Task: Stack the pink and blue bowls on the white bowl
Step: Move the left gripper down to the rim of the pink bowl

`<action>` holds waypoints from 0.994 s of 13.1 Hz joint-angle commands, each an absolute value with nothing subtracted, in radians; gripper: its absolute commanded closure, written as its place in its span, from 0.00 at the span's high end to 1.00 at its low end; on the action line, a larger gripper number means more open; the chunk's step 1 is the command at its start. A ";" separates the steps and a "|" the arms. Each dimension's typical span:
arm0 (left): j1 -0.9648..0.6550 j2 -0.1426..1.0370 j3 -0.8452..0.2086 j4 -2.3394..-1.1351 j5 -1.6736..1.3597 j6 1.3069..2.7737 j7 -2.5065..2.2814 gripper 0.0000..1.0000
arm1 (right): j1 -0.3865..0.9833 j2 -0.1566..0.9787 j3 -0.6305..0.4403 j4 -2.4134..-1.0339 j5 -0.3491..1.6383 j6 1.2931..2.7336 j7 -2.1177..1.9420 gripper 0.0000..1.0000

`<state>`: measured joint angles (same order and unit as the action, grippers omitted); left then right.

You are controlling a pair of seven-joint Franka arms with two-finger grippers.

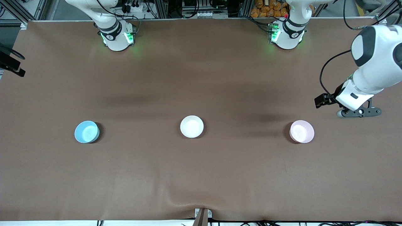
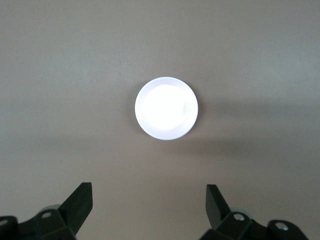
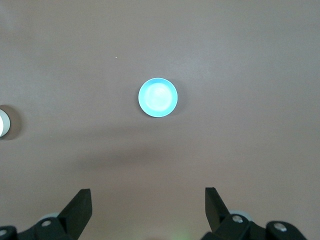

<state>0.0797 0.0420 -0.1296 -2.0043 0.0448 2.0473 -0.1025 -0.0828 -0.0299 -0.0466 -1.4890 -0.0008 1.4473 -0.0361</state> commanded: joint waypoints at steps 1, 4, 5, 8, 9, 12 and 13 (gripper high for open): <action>0.103 0.038 -0.137 -2.094 0.026 2.175 -0.087 1.00 | -0.101 -0.023 -0.032 -1.470 -0.002 1.437 -0.049 1.00; 0.141 0.098 -0.138 -2.089 0.028 2.244 -0.084 1.00 | -0.100 -0.023 -0.032 -1.471 -0.002 1.437 -0.049 1.00; 0.144 0.119 -0.138 -2.092 0.026 2.281 -0.083 1.00 | -0.100 -0.023 -0.032 -1.471 0.000 1.436 -0.049 1.00; 0.178 0.182 -0.141 -2.091 0.009 2.324 -0.083 1.00 | -0.100 -0.023 -0.032 -1.471 0.000 1.436 -0.049 1.00; 0.181 0.204 -0.140 -2.091 -0.003 2.332 -0.083 1.00 | -0.100 -0.023 -0.032 -1.471 -0.002 1.436 -0.049 1.00; 0.201 0.244 -0.140 -2.089 -0.034 2.342 -0.083 1.00 | -0.101 -0.023 -0.032 -1.471 -0.002 1.436 -0.049 1.00; 0.201 0.250 -0.140 -2.088 -0.041 2.344 -0.083 1.00 | -0.100 -0.023 -0.032 -1.471 -0.002 1.436 -0.049 1.00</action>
<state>0.1873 0.2405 -0.1294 -2.0952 -0.0084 2.3327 -0.1022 -0.0828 -0.0298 -0.0454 -1.4889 -0.0008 1.4464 -0.0361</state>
